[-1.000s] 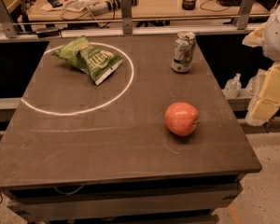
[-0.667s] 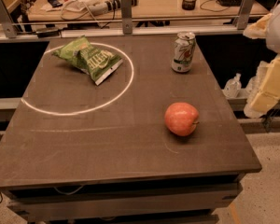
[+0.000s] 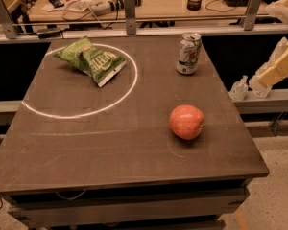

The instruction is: Move 7up can near green jalapeno chip bag

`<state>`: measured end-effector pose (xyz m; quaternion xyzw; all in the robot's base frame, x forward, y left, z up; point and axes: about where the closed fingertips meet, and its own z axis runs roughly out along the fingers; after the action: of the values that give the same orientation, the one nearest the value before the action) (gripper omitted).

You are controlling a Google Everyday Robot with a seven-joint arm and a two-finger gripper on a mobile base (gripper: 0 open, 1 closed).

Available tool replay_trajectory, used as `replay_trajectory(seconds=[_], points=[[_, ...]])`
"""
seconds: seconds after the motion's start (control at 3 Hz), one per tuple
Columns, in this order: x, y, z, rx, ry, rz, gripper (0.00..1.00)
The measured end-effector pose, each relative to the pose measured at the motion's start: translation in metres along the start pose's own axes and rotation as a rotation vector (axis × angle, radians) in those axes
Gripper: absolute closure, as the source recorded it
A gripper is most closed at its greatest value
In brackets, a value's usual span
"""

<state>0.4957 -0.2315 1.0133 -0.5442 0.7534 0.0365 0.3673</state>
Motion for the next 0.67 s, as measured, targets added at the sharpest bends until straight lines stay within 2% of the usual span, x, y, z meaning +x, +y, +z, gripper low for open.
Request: replay_trajectory(seconds=[0.33, 0.67], points=[[0.004, -0.026, 0.008, 0.043, -0.182, 0.139, 0.00], [0.009, -0.042, 0.017, 0.103, -0.236, 0.275, 0.00]])
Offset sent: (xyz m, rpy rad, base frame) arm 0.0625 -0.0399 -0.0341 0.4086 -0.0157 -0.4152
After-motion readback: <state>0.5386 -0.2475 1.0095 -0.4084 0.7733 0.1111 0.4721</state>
